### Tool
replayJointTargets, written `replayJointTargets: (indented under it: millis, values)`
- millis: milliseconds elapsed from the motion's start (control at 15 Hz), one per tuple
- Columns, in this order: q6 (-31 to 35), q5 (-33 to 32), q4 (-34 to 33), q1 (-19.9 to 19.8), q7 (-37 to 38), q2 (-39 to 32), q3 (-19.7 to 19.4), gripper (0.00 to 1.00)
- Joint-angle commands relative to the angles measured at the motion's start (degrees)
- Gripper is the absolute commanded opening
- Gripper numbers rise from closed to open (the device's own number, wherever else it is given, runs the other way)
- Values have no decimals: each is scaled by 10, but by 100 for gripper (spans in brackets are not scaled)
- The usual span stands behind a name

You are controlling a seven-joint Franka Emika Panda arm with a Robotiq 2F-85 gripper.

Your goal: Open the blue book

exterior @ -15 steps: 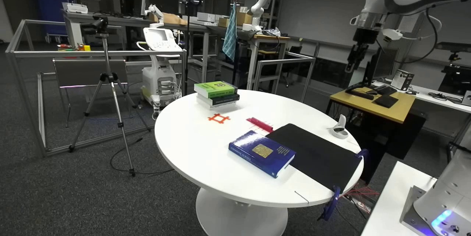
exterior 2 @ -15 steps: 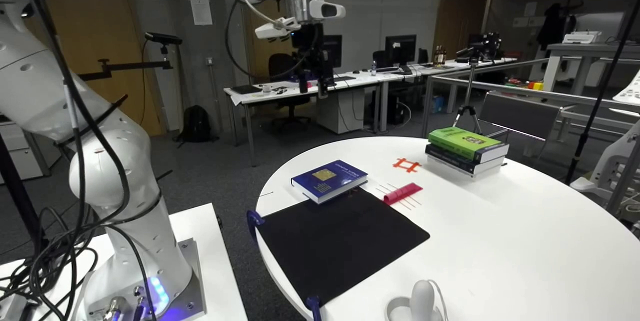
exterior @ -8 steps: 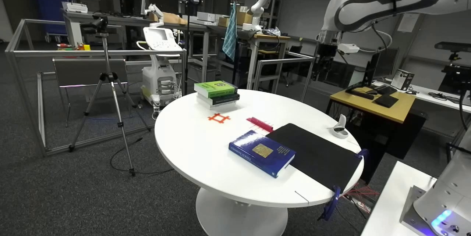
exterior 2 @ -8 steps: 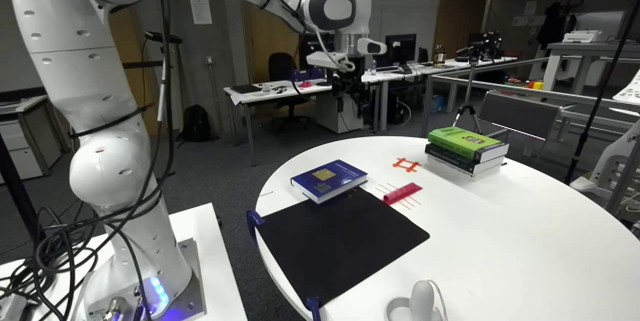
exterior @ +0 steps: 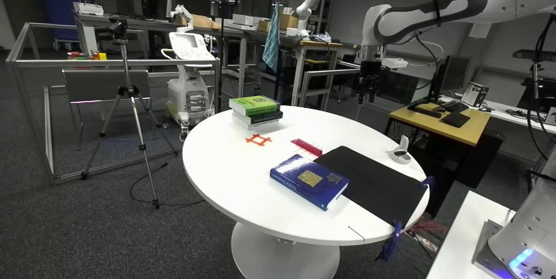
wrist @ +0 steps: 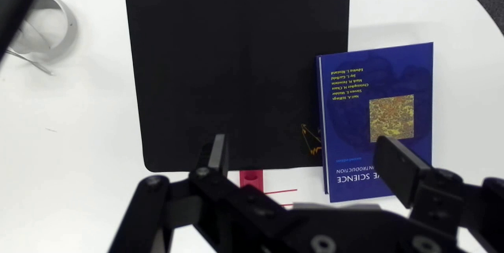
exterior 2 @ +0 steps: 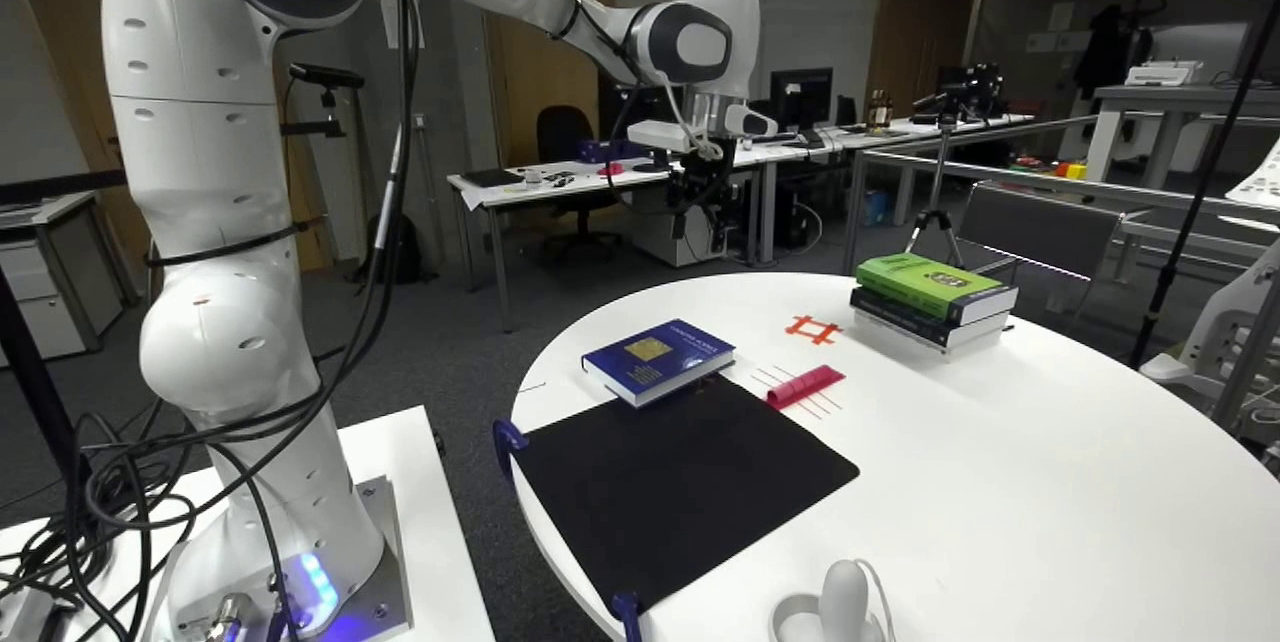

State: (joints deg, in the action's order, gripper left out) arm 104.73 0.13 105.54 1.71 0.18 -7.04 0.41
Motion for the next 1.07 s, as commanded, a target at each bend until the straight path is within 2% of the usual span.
replayJointTargets:
  millis: [0,67,200,333,467,667,1000]
  values:
    - [-3,0,-3,-2,0,0,2,100]
    - [-3,0,-3,-2,0,0,2,100]
    - [66,37,11,-10,-22,1,2,100]
    - [129,78,11,-12,-41,-24,5,100]
    - [162,112,4,-12,-58,-60,9,100]
    - [188,145,-1,-16,-84,-108,16,100]
    - [199,142,-5,-20,-96,-169,21,100]
